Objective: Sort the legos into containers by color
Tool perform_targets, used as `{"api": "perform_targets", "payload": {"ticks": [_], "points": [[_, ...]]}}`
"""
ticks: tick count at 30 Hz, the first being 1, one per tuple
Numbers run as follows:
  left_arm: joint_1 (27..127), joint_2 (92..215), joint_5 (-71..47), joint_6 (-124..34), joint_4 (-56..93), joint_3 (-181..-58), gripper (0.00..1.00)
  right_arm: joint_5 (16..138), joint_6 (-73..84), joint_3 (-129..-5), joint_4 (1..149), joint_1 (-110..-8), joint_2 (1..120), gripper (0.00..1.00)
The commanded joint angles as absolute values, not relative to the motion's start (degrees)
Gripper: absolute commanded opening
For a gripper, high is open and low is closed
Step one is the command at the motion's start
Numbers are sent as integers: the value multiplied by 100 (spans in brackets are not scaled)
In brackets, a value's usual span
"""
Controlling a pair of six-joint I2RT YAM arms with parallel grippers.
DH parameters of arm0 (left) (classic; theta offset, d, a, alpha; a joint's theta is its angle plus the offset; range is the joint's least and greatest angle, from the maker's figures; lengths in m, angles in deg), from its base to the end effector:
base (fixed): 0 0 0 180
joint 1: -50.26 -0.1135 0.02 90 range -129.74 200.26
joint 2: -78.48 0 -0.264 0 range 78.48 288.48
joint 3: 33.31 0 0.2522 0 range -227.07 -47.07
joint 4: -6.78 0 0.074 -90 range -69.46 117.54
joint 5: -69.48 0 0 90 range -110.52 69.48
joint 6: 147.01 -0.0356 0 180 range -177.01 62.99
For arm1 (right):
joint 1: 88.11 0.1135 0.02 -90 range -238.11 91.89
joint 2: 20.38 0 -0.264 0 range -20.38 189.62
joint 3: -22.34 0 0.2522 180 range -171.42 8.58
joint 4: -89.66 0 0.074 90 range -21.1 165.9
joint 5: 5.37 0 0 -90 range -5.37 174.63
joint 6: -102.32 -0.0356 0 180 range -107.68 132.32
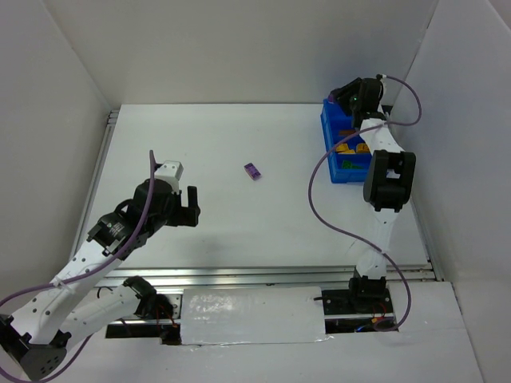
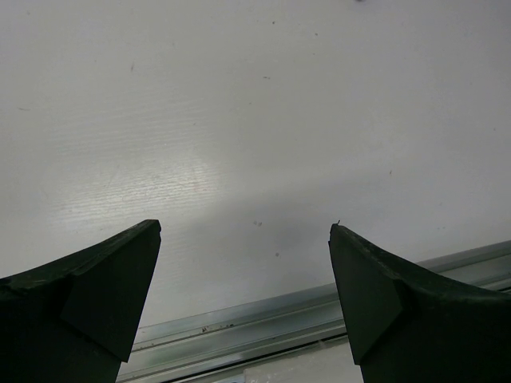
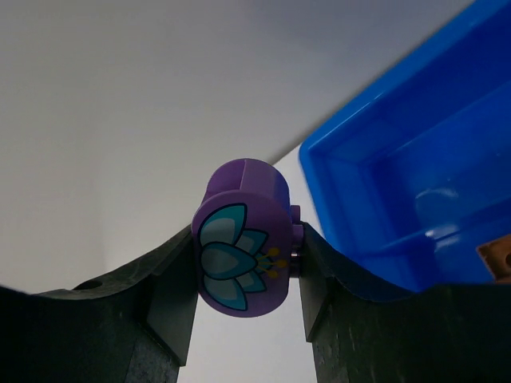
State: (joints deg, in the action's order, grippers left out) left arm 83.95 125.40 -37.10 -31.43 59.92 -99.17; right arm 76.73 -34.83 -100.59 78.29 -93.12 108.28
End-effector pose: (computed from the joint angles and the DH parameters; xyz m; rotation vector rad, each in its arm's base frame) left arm 0.1451 -0.0845 0.3274 -0.0134 2.1537 -0.2902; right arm 0.5387 -0.0423 0.2623 0.7534 1.7612 0.6313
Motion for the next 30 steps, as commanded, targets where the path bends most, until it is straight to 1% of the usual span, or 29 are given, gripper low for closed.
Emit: {"api": "perform_targets", "payload": {"ticks": [1,5,9,11,14,16,18,21,22,24,25,26,28,30], "points": [[8340,12524,-3687,-3223,5807,-9840,100,7926,-4058,-10865,7968,-9426,11223,25],[8304,12506,-3643,-3232,5798,-9823,99,8243,-4033,-11182,7924,-9470,11505,25],[8296,12524,-3617,-3240,5789,-9831,100,8455,-3971,-11534,7730,-9540,11725,27],[8296,12533,-3591,-3249,5772,-9823,100,8594,-3971,-11535,7687,-9558,11734,31],[8296,12550,-3555,-3267,5763,-9814,100,8727,-3971,-11386,7704,-9584,11743,31],[8296,12559,-3538,-3258,5772,-9814,100,8675,-4032,-11438,7652,-9645,11813,32],[8296,12550,-3547,-3267,5772,-9823,100,8499,-4146,-11630,7634,-9733,12006,35],[8296,12489,-3582,-3249,5763,-9805,100,8323,-4261,-11632,7528,-9769,12130,36],[8304,12471,-3582,-3249,5763,-9796,99,8349,-4244,-11579,7572,-9769,12086,37],[8296,12454,-3564,-3258,5754,-9788,100,8419,-4208,-11500,7572,-9777,12068,44],[8296,12462,-3555,-3267,5754,-9788,100,8411,-4191,-11500,7572,-9786,12085,51],[8296,12471,-3547,-3267,5737,-9788,99,8289,-4147,-11526,7572,-9795,12103,55],[8296,12506,-3529,-3267,5745,-9788,100,8217,-4121,-11517,7572,-9821,12129,56],[8296,12532,-3538,-3267,5754,-9796,100,8165,-4094,-11447,7581,-9839,12112,61]]}}
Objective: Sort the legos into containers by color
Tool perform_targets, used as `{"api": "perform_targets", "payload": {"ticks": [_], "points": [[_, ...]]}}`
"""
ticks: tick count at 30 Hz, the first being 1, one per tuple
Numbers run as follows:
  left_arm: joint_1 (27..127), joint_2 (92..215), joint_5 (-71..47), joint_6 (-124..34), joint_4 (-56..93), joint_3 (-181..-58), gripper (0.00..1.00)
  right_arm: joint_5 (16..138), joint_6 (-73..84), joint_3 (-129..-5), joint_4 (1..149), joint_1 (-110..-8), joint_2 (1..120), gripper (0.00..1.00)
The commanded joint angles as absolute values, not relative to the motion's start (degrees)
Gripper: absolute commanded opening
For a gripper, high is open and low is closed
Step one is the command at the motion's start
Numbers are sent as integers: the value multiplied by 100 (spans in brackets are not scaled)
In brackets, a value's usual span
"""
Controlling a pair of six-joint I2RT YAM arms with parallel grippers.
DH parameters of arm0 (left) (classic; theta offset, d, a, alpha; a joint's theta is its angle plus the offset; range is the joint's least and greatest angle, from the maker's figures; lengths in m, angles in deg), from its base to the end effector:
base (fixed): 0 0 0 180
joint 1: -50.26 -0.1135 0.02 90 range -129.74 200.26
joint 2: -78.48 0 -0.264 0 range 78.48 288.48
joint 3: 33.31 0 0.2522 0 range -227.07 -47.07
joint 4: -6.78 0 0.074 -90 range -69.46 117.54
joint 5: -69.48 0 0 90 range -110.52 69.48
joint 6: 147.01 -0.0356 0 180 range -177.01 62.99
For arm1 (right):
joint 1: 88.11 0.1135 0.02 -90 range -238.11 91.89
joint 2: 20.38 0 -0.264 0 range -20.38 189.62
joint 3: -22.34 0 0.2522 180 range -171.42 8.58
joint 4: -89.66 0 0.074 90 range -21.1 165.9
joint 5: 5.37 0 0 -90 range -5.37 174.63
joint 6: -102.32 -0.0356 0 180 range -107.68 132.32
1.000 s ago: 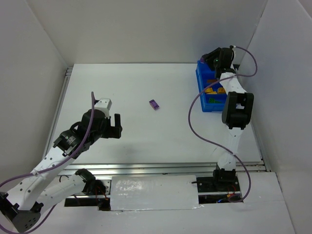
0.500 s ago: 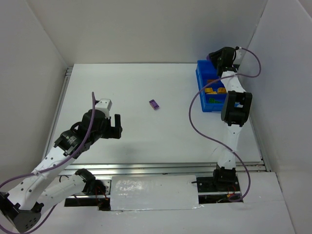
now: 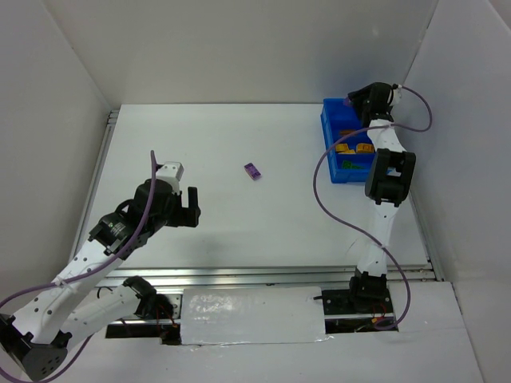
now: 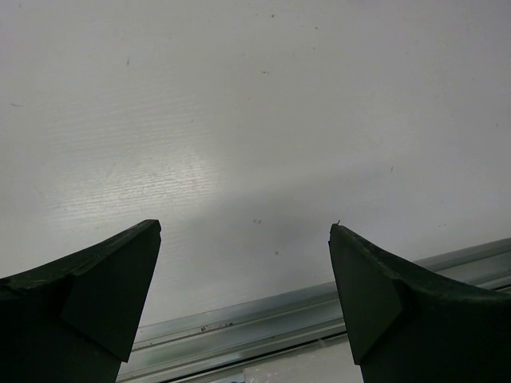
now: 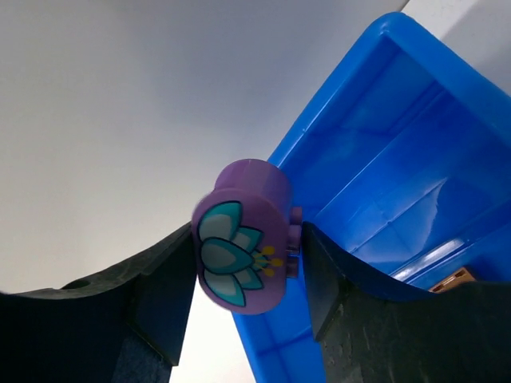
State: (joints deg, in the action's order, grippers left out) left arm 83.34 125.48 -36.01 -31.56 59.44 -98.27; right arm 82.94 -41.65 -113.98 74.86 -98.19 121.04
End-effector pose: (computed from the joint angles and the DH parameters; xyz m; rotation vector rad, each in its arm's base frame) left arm 0.1467 -0.0842 0.3227 -0.0099 2.1664 -0.2971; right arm 0.5718 -0.1006 0.2184 1.0199 1.6688 0.5395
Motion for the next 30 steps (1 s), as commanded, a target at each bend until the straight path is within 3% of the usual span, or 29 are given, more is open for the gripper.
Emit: {"api": "perform_targets", "payload": {"ticks": [1,3,15,18,23,25,30], "points": [[8296,12559,-3529,-3267,5754,-9805,100,8147,-4077,-11403,7790,-9830,12068,67],[8296,12576,-3520,-3276,5754,-9805,100,8156,-4068,-11376,7766,-9839,12068,77],[8287,12594,-3599,-3249,5772,-9822,100,7690,-3525,-11121,7810,-9699,11498,80],[8252,12550,-3713,-3214,5807,-9840,100,7602,-2427,-11192,7582,-9234,11076,83],[8050,12401,-4170,-2995,5965,-9875,100,8470,-949,-10027,7581,-7995,9785,95],[7988,12313,-4363,-2907,6009,-9902,100,9034,-632,-9743,7783,-7713,9371,96],[7927,11954,-5012,-2574,6220,-9937,100,8490,281,-10075,6538,-6791,9395,95]]}}
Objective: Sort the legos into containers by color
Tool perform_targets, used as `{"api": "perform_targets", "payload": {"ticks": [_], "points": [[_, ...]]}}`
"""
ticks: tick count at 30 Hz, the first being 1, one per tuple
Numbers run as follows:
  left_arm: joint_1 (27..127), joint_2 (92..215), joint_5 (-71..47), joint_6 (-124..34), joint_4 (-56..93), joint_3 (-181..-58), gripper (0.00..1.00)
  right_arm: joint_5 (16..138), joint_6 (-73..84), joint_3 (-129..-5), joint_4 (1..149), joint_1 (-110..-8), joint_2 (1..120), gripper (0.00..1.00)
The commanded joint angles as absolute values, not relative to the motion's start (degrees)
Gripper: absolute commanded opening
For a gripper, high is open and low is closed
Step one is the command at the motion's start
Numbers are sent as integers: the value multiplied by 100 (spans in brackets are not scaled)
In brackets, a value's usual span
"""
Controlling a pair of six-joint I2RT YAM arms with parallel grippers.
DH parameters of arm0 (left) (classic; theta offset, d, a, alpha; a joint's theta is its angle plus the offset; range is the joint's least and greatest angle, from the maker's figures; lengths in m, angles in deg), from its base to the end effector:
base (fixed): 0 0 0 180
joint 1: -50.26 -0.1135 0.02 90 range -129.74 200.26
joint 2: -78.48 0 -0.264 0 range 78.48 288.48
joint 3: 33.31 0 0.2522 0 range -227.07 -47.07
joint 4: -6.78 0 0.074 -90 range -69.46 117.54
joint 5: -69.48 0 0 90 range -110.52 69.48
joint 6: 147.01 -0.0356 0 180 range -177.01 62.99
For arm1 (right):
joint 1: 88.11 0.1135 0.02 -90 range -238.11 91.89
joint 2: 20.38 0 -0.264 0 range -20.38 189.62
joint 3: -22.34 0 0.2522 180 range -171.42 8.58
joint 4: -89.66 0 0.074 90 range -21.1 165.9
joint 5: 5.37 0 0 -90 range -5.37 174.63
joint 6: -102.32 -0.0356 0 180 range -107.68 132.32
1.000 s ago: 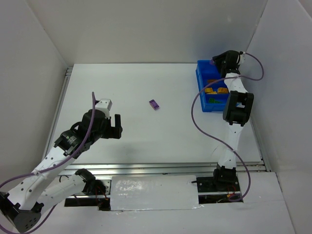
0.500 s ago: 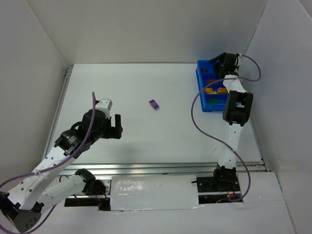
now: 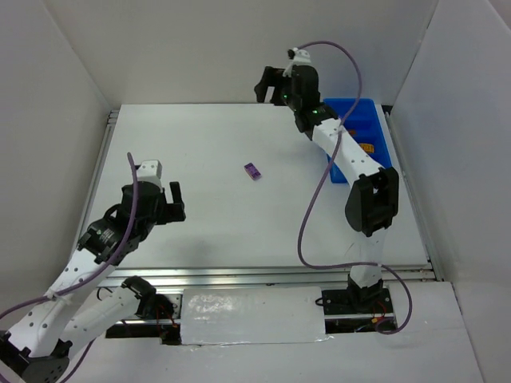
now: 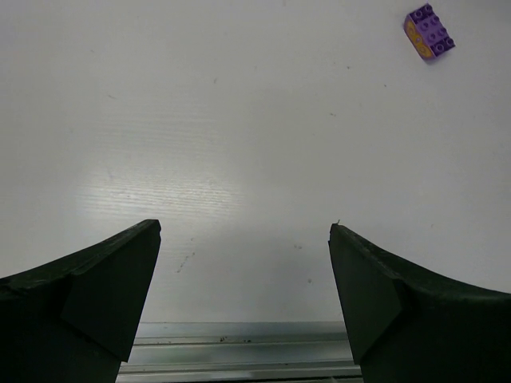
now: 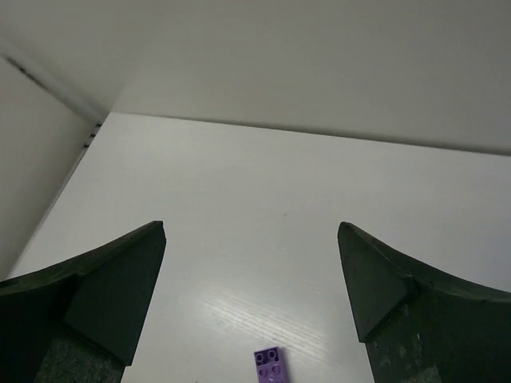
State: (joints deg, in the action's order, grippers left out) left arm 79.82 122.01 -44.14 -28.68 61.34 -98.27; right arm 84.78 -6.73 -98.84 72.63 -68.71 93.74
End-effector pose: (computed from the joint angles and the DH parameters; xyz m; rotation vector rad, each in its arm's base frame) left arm 0.1398 -0.0629 0.3292 -0.2138 2.0886 -0.1650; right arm 0.4585 0.1614 0.3665 -0.0035 1.7701 0.4871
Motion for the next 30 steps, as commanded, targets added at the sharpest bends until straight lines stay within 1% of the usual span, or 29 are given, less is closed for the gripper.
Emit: {"api": "perform_targets", "payload": {"ticks": [1,2,4,7,13,16,23,28,30], "points": [[7900,11892,-5119,-2512,6255,-9937,100,8490,596,-10259,5952,-6633,9457,95],[7874,11839,-5224,-2459,6334,-9946,100,8490,756,-10304,5677,-6274,9510,95],[7847,11672,-5506,-2231,6448,-9946,100,9121,950,-10182,5244,-5782,9581,96],[7838,11671,-5708,-2151,6501,-9937,100,9394,1065,-10137,4806,-5515,9721,97],[7830,12049,-5560,-2229,6546,-10016,100,9175,1171,-10506,4443,-5488,10362,97],[7821,12005,-5428,-2309,6458,-9981,100,8842,1303,-10533,4329,-5480,10556,97],[7821,11917,-5226,-2440,6326,-9919,99,8841,1039,-10577,4048,-5488,11074,95],[7830,11988,-5120,-2502,6317,-9937,100,8657,986,-10656,3890,-5480,11250,91],[7821,11979,-5111,-2511,6290,-9928,100,8648,986,-10691,3855,-5480,11364,87]]}}
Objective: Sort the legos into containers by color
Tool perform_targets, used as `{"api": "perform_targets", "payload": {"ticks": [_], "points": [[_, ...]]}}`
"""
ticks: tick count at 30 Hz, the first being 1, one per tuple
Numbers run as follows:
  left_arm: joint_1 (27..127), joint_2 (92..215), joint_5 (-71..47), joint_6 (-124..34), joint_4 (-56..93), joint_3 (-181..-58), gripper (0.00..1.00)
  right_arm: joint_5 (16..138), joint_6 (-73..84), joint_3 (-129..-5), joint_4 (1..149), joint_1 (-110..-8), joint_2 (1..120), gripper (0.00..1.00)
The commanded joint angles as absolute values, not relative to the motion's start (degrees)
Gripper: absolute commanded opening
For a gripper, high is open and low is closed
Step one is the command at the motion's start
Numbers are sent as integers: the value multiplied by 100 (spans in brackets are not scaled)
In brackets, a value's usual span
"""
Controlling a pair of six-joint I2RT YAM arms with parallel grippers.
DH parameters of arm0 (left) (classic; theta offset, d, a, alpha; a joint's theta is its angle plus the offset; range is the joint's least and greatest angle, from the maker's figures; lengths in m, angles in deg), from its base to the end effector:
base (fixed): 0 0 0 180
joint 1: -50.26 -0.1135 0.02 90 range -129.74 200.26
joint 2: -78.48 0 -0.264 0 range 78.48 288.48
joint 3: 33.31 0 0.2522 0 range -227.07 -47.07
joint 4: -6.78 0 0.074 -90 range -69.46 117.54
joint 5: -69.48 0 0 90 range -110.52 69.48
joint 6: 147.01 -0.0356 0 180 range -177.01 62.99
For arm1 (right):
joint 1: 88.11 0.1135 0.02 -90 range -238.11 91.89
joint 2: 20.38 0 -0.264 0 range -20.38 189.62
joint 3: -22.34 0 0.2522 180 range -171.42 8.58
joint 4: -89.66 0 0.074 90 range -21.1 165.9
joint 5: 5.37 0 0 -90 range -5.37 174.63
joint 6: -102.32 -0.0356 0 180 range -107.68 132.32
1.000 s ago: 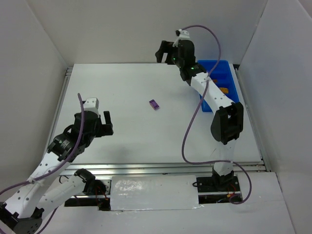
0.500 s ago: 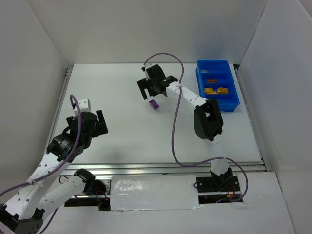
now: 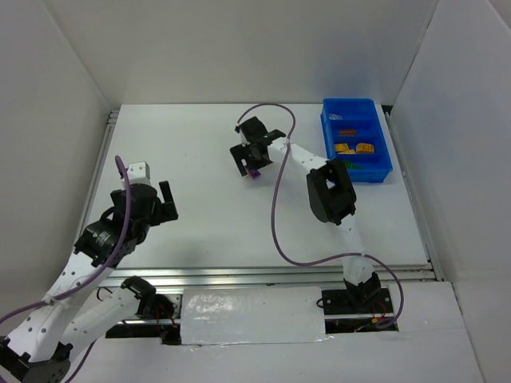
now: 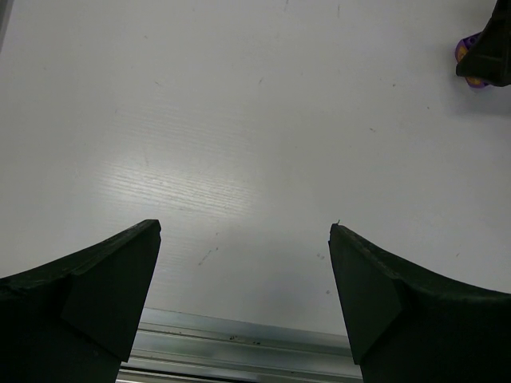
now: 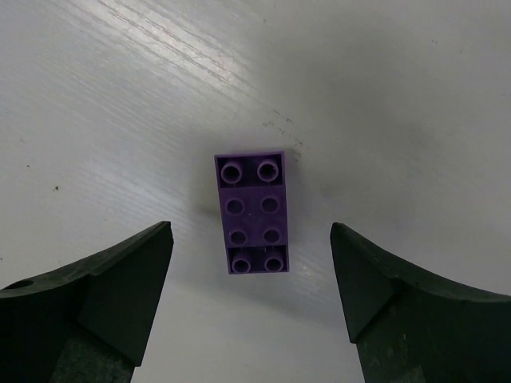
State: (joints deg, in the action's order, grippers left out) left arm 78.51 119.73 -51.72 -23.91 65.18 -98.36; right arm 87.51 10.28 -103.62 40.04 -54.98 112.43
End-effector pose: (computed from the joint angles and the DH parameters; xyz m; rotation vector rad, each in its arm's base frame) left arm 0.1305 -0.0492 0.3300 -0.3882 2.0419 -0.0570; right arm 0.4283 0.2774 0.1858 -0.6684 2.4751 0.1719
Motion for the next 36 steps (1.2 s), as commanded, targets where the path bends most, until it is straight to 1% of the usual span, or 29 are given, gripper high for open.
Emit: {"api": "perform_targets", "payload": {"ticks": [1,2,4,5,6,7,12,13,14,15,16,18,19,20,21,23,24,26,27,28,29,31,35,36], "points": [[7830,11970,-5076,-2520,6290,-9919,99,8665,995,-10735,3811,-5488,11417,86],[7830,11927,-5050,-2537,6256,-9911,99,8674,1004,-10831,3715,-5480,11522,78],[7821,11891,-4997,-2564,6238,-9911,100,8674,995,-10884,3670,-5488,11593,67],[7821,11856,-4979,-2590,6220,-9893,100,8666,986,-10884,3679,-5480,11628,54],[7821,11847,-4962,-2599,6203,-9893,100,8657,986,-10858,3696,-5480,11629,52],[7821,11830,-4935,-2616,6185,-9884,100,8657,1003,-10867,3688,-5480,11629,51],[7830,11812,-4865,-2652,6159,-9875,100,8753,1004,-10902,3653,-5480,11681,63],[7830,11812,-4848,-2669,6159,-9875,100,8753,1004,-10919,3644,-5471,11699,61],[7830,11812,-4830,-2669,6150,-9875,100,8771,1012,-10980,3600,-5480,11716,56],[7821,11812,-4830,-2669,6141,-9875,100,8762,1004,-10990,3600,-5480,11716,48],[7821,11812,-4812,-2678,6141,-9875,100,8762,995,-10990,3600,-5480,11699,30],[7821,11794,-4795,-2695,6132,-9867,100,8753,951,-10920,3713,-5488,11559,11],[7830,11794,-4786,-2696,6123,-9867,100,8753,881,-10885,3766,-5488,11480,8],[7821,11777,-4777,-2696,6115,-9867,100,8701,828,-10771,3932,-5515,11375,2],[7830,11768,-4768,-2704,6115,-9858,100,8596,750,-10753,3994,-5567,11130,0],[7830,11759,-4768,-2704,6115,-9858,99,8115,460,-10709,4214,-5918,10848,0],[7830,11750,-4760,-2713,6115,-9858,100,8042,163,-10674,4328,-6258,10507,0],[7830,11733,-4725,-2722,6088,-9849,100,7884,-225,-10280,5038,-6708,9893,0],[7821,11715,-4716,-2739,6088,-9849,99,7788,-723,-10078,5380,-6980,9688,0],[7830,11706,-4715,-2739,6080,-9849,100,7665,-1024,-9754,5967,-7513,9547,0],[7830,11689,-4689,-2739,6062,-9840,100,7455,-1279,-9638,6216,-7762,9389,0],[7821,11680,-4654,-2766,6053,-9832,100,7400,-1956,-9391,6858,-8376,9344,0],[7821,11627,-4654,-2766,6044,-9823,99,7567,-3018,-9075,7465,-9073,9405,0],[7830,11610,-4671,-2757,6044,-9823,100,7689,-3222,-8743,7928,-9170,9379,0]]}}
